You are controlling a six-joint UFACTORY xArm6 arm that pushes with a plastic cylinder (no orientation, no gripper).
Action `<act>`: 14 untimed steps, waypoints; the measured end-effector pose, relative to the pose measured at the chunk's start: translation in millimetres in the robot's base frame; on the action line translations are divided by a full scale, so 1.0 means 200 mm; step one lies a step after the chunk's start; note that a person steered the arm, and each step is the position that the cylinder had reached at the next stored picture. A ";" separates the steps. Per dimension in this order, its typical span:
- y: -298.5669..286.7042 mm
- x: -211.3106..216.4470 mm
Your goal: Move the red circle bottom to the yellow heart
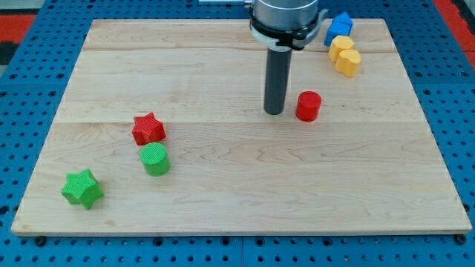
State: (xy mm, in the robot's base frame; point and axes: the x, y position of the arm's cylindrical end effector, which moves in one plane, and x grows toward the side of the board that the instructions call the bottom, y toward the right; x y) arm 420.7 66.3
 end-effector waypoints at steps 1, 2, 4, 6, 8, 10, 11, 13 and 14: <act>0.24 0.00; 0.37 0.00; 0.39 0.14; 0.46 -0.04; 0.47 0.04; 0.50 0.06; 0.50 -0.08; 0.50 -0.25; 0.48 -0.24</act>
